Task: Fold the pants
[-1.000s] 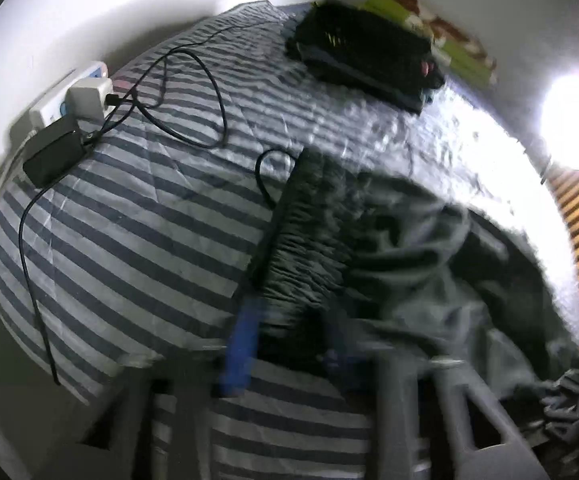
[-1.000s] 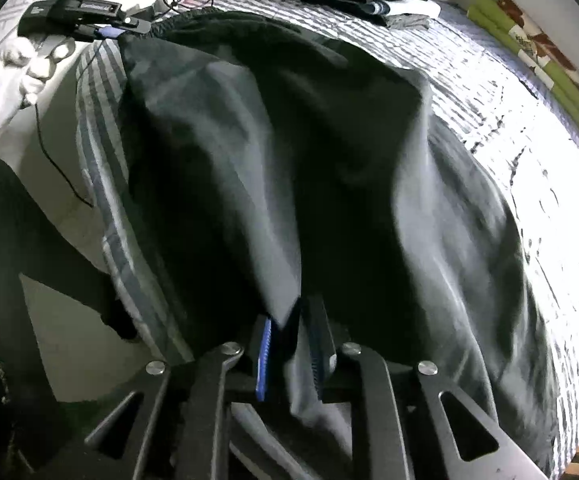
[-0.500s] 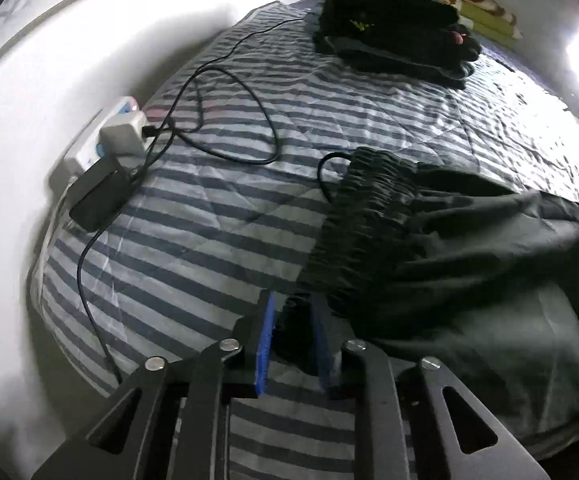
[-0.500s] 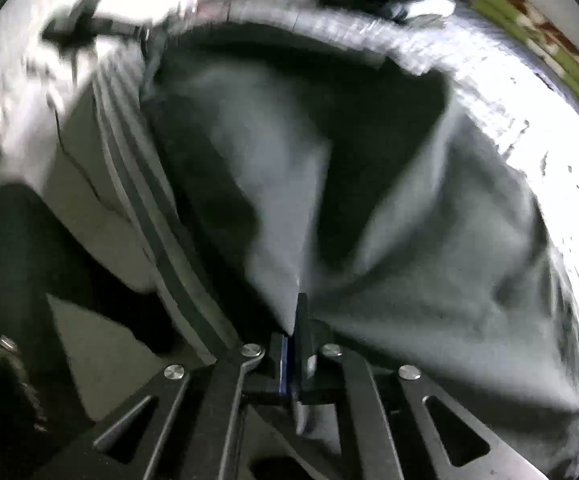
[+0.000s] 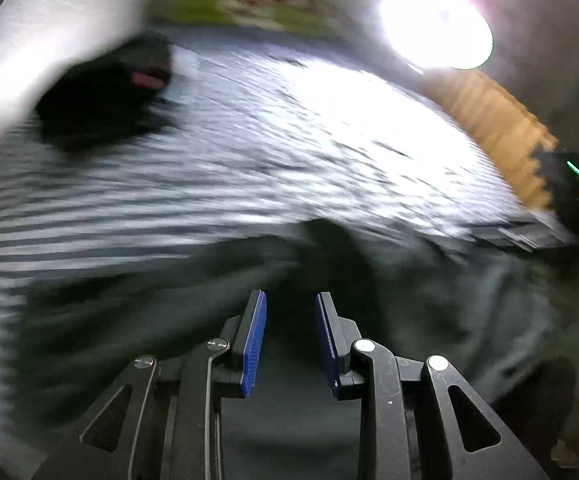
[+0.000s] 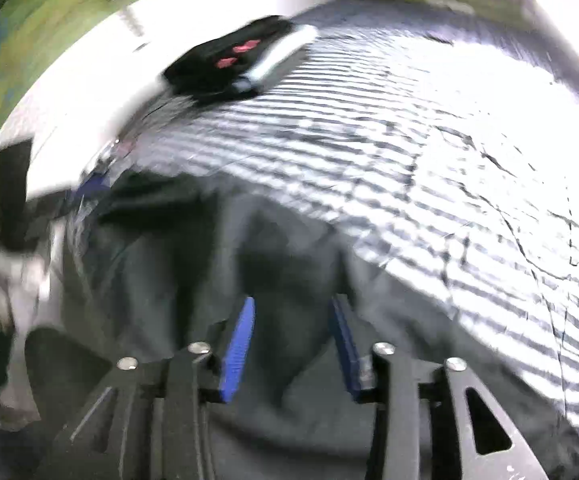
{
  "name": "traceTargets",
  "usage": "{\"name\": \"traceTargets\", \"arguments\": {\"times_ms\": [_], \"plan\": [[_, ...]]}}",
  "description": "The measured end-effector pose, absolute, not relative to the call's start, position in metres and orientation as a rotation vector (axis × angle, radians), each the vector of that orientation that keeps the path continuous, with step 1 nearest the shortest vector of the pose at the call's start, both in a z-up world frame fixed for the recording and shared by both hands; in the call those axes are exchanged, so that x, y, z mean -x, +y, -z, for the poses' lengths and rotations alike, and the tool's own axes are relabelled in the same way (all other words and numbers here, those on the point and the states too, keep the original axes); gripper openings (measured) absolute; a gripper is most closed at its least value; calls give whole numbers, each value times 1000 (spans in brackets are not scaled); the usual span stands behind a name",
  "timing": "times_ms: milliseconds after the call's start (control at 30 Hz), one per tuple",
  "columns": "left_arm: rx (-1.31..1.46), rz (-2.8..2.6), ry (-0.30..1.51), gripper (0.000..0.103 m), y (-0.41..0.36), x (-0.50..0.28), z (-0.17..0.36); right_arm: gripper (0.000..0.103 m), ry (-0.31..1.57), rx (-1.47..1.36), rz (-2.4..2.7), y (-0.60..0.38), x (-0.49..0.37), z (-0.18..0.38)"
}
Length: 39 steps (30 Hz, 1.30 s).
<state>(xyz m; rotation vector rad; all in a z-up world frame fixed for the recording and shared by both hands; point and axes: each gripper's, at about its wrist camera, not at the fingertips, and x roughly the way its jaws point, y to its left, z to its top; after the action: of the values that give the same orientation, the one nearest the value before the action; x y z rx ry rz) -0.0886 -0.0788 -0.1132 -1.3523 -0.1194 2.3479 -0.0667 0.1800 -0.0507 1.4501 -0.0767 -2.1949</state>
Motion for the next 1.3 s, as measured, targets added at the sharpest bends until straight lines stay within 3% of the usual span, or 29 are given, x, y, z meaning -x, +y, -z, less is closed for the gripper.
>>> {"name": "traceTargets", "arguments": {"times_ms": [200, 300, 333, 367, 400, 433, 567, 700, 933, 967, 1000, 1067, 1133, 1200, 1233, 1267, 1300], "plan": [[1527, -2151, 77, 24, -24, 103, 187, 49, -189, -1530, 2105, 175, 118, 98], [1476, -2150, 113, 29, -29, 97, 187, 48, -201, -1535, 2046, 169, 119, 111], [1484, -2150, 114, 30, -31, 95, 185, 31, -188, -1510, 2040, 166, 116, 109], [1501, -2147, 102, 32, -34, 95, 183, 4, -163, -1489, 2056, 165, 113, 106], [1514, -2153, 83, 32, -38, 96, 180, 1, -137, -1461, 2079, 163, 107, 101], [1506, -2158, 66, 33, -41, 97, 175, 1, -133, -1419, 2089, 163, 98, 94], [1443, -2186, -29, 52, -45, 105, 148, 1, -92, -1313, 2097, 157, 66, 79], [1402, -2161, -210, 58, -38, 121, 128, 1, 24, -1226, 2099, 144, 28, 76], [1519, -2126, -285, 57, -20, 125, 158, 1, 177, -1225, 1998, 113, -10, 99], [1529, -2145, -259, 53, -17, 125, 164, 1, 178, -1237, 1978, 111, -11, 102], [1549, -2167, -218, 29, -15, 126, 170, 1, 182, -1248, 1956, 109, -12, 105], [1605, -2157, -181, 9, -14, 127, 183, 2, 201, -1270, 1912, 107, -13, 107], [1591, -2155, -197, 5, -20, 122, 187, 4, 188, -1278, 1912, 113, -9, 101], [1545, -2154, -221, 4, -27, 116, 183, 18, 52, -1304, 1902, 127, 8, 91], [1525, -2149, -237, 4, -30, 114, 181, 35, -47, -1313, 1904, 135, 17, 87], [1514, -2161, -224, 4, -32, 111, 178, 46, -139, -1321, 1908, 144, 28, 84], [1499, -2171, -229, 4, -36, 108, 176, 46, -231, -1341, 1898, 150, 41, 85]]}}
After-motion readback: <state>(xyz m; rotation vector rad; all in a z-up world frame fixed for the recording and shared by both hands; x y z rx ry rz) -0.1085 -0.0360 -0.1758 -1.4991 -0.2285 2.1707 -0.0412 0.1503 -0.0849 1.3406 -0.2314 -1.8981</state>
